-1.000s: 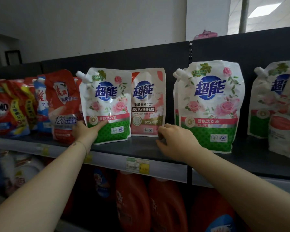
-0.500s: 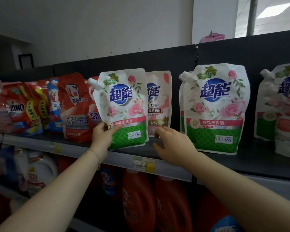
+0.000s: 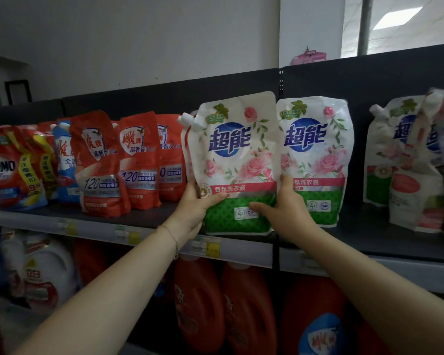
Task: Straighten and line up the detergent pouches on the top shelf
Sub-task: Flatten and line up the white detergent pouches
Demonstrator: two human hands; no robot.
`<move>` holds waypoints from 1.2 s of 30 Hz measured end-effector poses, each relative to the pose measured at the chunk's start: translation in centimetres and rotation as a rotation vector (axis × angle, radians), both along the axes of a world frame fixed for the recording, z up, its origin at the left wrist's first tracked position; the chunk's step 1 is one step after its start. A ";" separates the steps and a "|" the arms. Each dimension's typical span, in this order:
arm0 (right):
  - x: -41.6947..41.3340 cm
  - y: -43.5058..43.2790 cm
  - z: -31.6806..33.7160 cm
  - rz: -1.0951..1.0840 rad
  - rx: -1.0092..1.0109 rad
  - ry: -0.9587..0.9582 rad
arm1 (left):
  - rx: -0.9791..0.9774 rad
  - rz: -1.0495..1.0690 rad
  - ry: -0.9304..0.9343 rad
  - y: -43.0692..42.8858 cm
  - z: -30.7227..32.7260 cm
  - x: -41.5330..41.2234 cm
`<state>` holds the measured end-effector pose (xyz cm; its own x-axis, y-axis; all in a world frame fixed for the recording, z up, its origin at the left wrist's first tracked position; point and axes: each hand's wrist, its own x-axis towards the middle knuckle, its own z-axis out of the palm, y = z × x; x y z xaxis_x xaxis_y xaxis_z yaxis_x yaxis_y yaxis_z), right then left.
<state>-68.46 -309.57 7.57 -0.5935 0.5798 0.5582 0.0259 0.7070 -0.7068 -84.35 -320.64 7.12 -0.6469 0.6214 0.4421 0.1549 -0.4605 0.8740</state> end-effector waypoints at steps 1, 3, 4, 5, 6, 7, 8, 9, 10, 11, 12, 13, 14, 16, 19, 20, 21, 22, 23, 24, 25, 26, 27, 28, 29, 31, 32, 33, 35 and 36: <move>0.8 0.4 -0.1 -0.028 0.009 0.003 | -0.003 -0.008 0.020 0.7 0.1 0.7; 2.4 1.1 -0.4 -0.073 0.019 0.029 | -0.024 -0.016 0.042 2.1 0.1 1.8; 3.2 1.3 -0.5 -0.095 0.018 0.044 | -0.039 -0.017 0.055 2.8 0.0 2.3; 3.9 1.7 -0.7 -0.123 0.011 0.065 | -0.060 -0.020 0.072 3.5 -0.1 2.9; 4.5 2.0 -0.8 -0.152 0.001 0.088 | -0.076 -0.028 0.086 4.1 -0.2 3.5; 5.0 2.3 -0.9 -0.179 -0.007 0.108 | -0.090 -0.034 0.112 4.8 -0.4 4.2; 5.6 2.7 -1.0 -0.201 -0.004 0.122 | -0.094 -0.037 0.143 5.4 -0.5 4.9; 6.1 3.0 -1.0 -0.224 0.006 0.129 | -0.100 -0.037 0.170 5.9 -0.5 5.6; 6.8 3.5 -1.0 -0.251 0.015 0.131 | -0.093 -0.035 0.198 6.5 -0.6 6.4; 7.2 3.9 -1.1 -0.272 0.017 0.130 | -0.090 -0.023 0.233 6.9 -0.6 7.1; 7.8 4.2 -1.1 -0.290 0.013 0.123 | -0.085 -0.017 0.274 7.4 -0.7 7.7; 8.4 4.6 -1.1 -0.309 0.007 0.104 | -0.080 -0.005 0.316 7.6 -0.7 8.6; 8.9 4.8 -1.1 -0.337 0.014 0.064 | -0.064 0.032 0.359 7.9 -0.7 9.2; 9.9 4.9 -0.9 -0.452 0.132 -0.071 | -0.012 0.210 0.508 7.8 -0.6 9.9; 10.7 4.6 -0.5 -0.543 0.511 -0.224 | 0.031 0.519 0.986 7.2 -0.6 9.3; 10.7 4.6 -0.3 -0.498 0.624 -0.280 | 0.012 0.564 1.164 7.0 -0.6 9.1; 10.7 4.7 -0.2 -0.435 0.721 -0.348 | -0.034 0.579 1.332 6.9 -0.4 9.1; 10.7 4.8 0.1 -0.378 0.791 -0.424 | -0.100 0.585 1.479 6.9 -0.2 9.0; 10.7 5.1 0.4 -0.337 0.833 -0.508 | -0.181 0.585 1.596 6.9 0.1 8.9; 10.7 5.4 0.7 -0.316 0.856 -0.589 | -0.273 0.565 1.669 6.9 0.4 8.7; 10.7 5.7 1.0 -0.311 0.870 -0.657 | -0.361 0.531 1.703 6.8 0.8 8.5; 10.6 5.9 1.3 -0.306 0.875 -0.701 | -0.428 0.500 1.722 6.8 1.1 8.2; 10.6 6.1 1.5 -0.293 0.869 -0.721 | -0.473 0.485 1.744 6.7 1.3 7.9; 10.5 6.4 1.6 -0.278 0.858 -0.727 | -0.499 0.480 1.763 6.8 1.5 7.7; 10.3 6.6 1.6 -0.266 0.854 -0.724 | -0.516 0.479 1.774 6.9 1.6 7.4; 9.9 7.2 1.6 -0.271 0.850 -0.720 | -0.536 0.494 1.780 7.5 1.6 7.0; 9.5 7.4 1.5 -0.286 0.848 -0.715 | -0.550 0.514 1.782 7.9 1.6 6.7; 9.2 7.7 1.3 -0.305 0.850 -0.708 | -0.563 0.540 1.782 8.3 1.5 6.5; 8.3 8.3 1.1 -0.344 0.853 -0.694 | -0.583 0.598 1.770 9.1 1.4 6.3; 7.8 8.6 1.0 -0.357 0.851 -0.690 | -0.588 0.625 1.761 9.5 1.3 6.2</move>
<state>-60.64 -300.95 8.58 -0.8028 0.3675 0.4696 0.5158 0.8230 0.2378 -78.19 -311.15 8.45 0.0589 0.8041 0.5915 0.8797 0.2383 -0.4116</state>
